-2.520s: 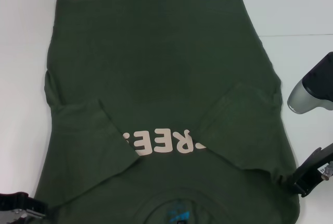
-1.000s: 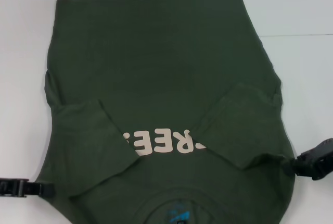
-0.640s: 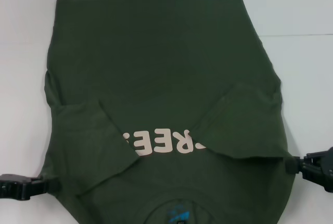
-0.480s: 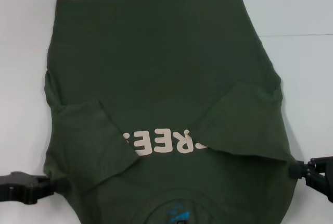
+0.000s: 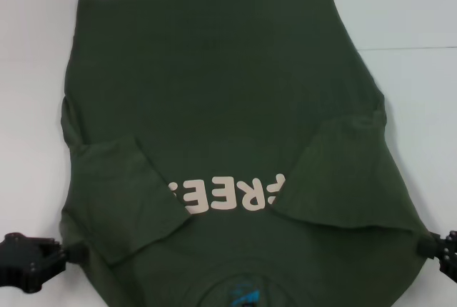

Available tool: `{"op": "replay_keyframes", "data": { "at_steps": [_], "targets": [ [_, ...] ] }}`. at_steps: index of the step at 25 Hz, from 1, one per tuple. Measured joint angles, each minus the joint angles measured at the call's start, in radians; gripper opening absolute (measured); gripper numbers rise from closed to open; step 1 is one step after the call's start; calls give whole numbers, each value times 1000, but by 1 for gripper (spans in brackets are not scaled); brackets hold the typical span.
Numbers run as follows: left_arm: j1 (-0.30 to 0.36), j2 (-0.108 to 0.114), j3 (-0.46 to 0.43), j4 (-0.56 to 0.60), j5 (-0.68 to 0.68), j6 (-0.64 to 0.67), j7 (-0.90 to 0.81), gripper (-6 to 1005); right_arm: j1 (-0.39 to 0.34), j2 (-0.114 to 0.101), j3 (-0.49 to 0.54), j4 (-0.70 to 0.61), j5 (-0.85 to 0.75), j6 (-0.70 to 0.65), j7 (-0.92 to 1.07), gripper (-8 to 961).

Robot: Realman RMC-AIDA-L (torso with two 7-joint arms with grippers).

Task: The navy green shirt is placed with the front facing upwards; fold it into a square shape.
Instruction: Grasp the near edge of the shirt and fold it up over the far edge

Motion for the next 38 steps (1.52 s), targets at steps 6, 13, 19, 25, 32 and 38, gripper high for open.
{"op": "replay_keyframes", "data": {
  "at_steps": [6,13,19,25,32,38],
  "targets": [
    [35,2,-17,21,1,44,103,31,-37,3,53,34,0,-63,-102,49],
    [73,-2,-18,47,7,114,184,30,-80,7,69,85,1,-77,-168,49],
    [98,-4,-25,59,7,151,204,30,-110,8,94,135,0,-75,-229,49],
    [104,1,-121,48,1,117,206,30,-108,2,126,163,0,-50,-238,50],
    [103,3,-151,-17,-40,64,233,31,-82,3,227,181,5,-48,-248,50],
    [105,3,-151,-23,-52,72,266,31,-62,3,265,181,0,-69,-249,51]
  ]
}}
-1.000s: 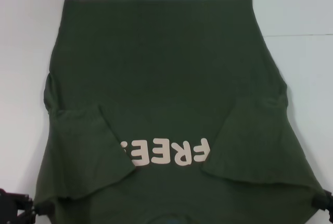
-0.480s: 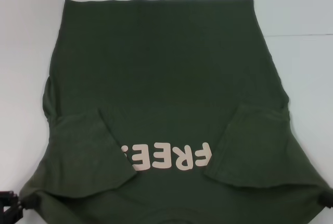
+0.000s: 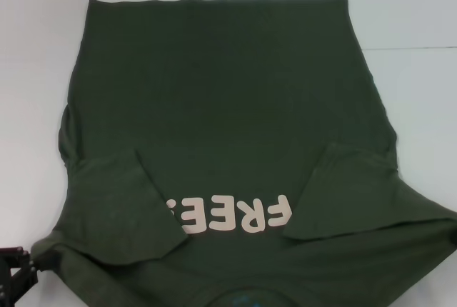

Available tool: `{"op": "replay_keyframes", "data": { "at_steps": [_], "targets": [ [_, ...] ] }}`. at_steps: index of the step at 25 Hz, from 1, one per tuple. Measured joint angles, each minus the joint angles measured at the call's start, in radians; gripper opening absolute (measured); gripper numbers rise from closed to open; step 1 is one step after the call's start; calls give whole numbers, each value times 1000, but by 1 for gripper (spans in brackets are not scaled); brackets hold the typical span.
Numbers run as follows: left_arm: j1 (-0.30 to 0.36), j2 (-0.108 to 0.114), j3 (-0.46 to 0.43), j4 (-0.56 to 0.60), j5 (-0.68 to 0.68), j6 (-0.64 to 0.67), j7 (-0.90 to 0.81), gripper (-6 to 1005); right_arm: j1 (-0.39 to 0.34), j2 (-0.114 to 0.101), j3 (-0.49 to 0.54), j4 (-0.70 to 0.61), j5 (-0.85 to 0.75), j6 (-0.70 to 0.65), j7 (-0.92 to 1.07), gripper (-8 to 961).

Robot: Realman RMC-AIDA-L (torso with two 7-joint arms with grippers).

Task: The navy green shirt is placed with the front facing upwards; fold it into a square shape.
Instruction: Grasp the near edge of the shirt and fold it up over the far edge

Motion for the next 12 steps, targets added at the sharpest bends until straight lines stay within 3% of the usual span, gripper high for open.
{"op": "replay_keyframes", "data": {
  "at_steps": [12],
  "targets": [
    [30,-3,10,14,8,179,179,30,-76,5,-2,4,-14,-80,-102,51]
  ]
}}
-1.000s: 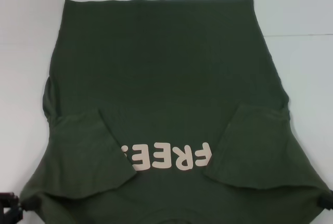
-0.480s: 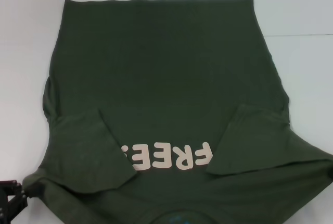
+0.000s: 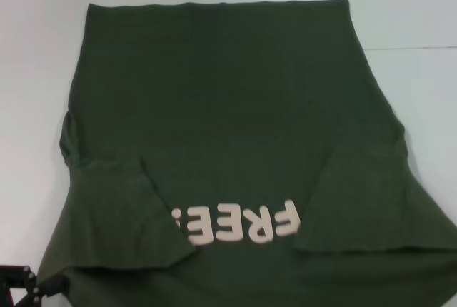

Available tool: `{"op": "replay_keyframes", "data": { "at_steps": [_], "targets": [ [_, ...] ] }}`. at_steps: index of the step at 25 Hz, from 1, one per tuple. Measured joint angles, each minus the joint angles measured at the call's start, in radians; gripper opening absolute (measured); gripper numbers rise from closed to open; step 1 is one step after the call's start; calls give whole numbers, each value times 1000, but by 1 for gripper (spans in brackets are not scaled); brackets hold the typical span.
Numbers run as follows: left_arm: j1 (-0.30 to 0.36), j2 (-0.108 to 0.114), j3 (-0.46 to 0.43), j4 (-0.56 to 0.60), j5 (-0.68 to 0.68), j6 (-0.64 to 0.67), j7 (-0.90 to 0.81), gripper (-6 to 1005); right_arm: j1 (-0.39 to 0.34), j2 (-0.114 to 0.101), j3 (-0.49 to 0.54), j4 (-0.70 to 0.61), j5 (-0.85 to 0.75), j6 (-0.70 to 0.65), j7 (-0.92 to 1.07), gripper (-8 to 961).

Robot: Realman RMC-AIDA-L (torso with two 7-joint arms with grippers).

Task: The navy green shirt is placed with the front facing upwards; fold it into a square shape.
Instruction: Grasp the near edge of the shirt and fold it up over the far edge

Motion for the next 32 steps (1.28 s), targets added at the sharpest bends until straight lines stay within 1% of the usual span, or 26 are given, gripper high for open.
{"op": "replay_keyframes", "data": {
  "at_steps": [4,7,11,14,16,22,27,29,32],
  "targets": [
    [11,0,8,13,1,13,4,31,-23,-1,-2,18,-1,2,-12,51],
    [10,1,-4,16,-4,5,-3,31,-14,-2,-4,19,-4,13,2,52],
    [2,5,-68,1,-16,-28,-7,30,17,0,-1,30,-13,37,25,52],
    [0,5,-130,-28,-59,-71,-14,30,38,0,6,43,-13,51,26,52],
    [2,4,-145,-45,-92,-88,-14,30,55,-1,16,44,-8,53,27,52],
    [7,-1,-152,-85,-150,-122,-12,31,91,-5,125,45,-7,51,37,52],
    [8,-1,-156,-107,-176,-137,-13,31,116,-2,230,54,-5,53,37,53],
    [5,-2,-158,-126,-182,-160,-14,31,124,-2,258,67,-5,56,36,53],
    [0,-3,-164,-155,-190,-195,-14,30,139,-5,268,82,-4,76,42,53]
  ]
}}
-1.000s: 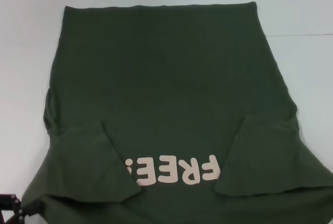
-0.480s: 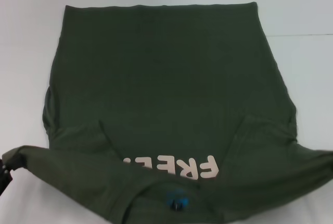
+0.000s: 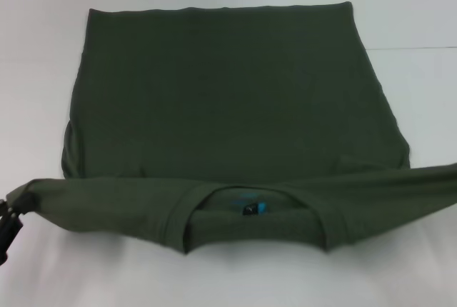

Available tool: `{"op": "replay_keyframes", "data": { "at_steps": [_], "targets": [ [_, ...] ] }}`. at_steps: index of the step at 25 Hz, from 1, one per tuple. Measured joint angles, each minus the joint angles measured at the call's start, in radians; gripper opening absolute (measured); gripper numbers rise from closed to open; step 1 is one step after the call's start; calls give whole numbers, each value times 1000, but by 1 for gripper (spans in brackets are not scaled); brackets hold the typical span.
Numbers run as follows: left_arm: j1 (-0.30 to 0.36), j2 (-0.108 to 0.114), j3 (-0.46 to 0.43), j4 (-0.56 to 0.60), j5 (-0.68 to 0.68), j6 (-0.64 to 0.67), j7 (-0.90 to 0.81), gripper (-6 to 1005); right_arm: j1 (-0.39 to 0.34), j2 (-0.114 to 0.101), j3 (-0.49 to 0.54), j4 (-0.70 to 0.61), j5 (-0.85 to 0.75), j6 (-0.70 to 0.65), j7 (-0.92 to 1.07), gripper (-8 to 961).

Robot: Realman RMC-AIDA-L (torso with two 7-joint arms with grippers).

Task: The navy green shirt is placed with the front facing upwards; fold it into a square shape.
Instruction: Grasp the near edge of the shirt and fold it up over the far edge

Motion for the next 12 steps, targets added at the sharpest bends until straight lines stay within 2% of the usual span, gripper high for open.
{"op": "replay_keyframes", "data": {
  "at_steps": [8,12],
  "targets": [
    [-29,5,-1,-61,-9,-112,-12,31,64,-3,30,15,1,83,45,53],
    [-56,7,-3,-90,-35,-200,-16,30,113,-4,34,18,5,185,98,54]
  ]
}}
